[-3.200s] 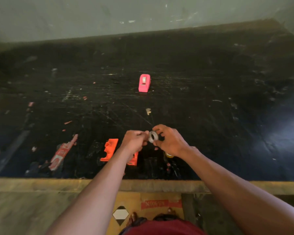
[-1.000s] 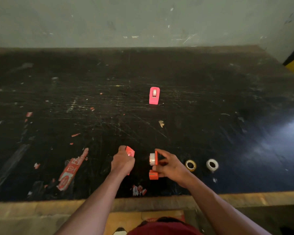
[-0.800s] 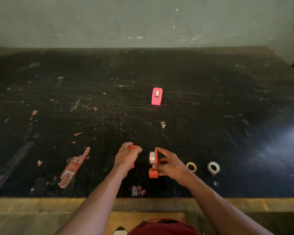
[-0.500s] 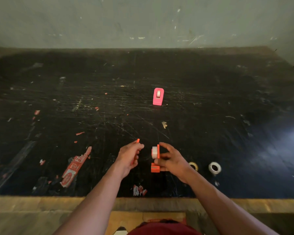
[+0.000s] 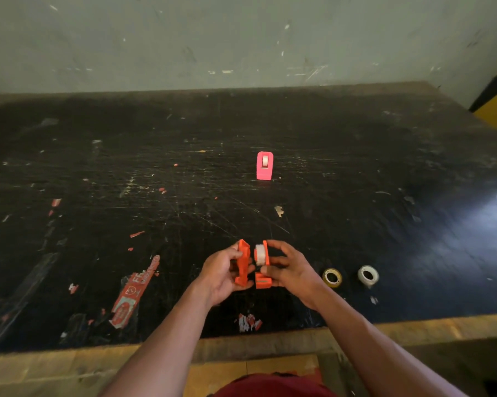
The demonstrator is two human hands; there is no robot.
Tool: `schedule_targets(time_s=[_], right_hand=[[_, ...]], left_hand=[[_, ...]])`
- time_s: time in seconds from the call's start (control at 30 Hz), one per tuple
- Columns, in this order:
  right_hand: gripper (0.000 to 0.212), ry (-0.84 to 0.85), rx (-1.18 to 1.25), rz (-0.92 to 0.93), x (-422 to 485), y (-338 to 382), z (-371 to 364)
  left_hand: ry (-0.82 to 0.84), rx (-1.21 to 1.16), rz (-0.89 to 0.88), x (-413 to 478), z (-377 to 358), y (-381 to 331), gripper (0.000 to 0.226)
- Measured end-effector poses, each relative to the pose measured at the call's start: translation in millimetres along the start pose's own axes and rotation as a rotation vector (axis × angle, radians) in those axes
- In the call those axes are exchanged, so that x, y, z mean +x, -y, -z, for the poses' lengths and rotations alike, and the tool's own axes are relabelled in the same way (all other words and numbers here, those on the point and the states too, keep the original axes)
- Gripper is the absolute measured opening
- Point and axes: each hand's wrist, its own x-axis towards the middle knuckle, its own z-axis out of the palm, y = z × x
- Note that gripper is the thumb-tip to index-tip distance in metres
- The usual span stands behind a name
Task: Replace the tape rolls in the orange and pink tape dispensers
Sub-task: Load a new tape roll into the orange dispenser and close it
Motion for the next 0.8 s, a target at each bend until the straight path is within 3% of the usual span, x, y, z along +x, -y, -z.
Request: schedule_targets(time_s=[0.33, 0.6, 0.8], right_hand=[[0.061, -0.042, -0.052, 0.054, -13.9, -0.8, -26.7], [0.060, -0.098, -0.028, 0.067, -18.2, -5.9, -50.0], [0.047, -0.160, 0.037, 0.107, -20.0, -3.2, -61.5]], left_hand=[[0.144, 0.120, 0.023, -11.6, 26.6, -6.6, 0.060], [0.113, 0.182, -0.028, -14.7, 46.4, -7.0, 0.044], [0.078, 0.159, -0.074, -16.4, 53.7, -6.9, 0.029]])
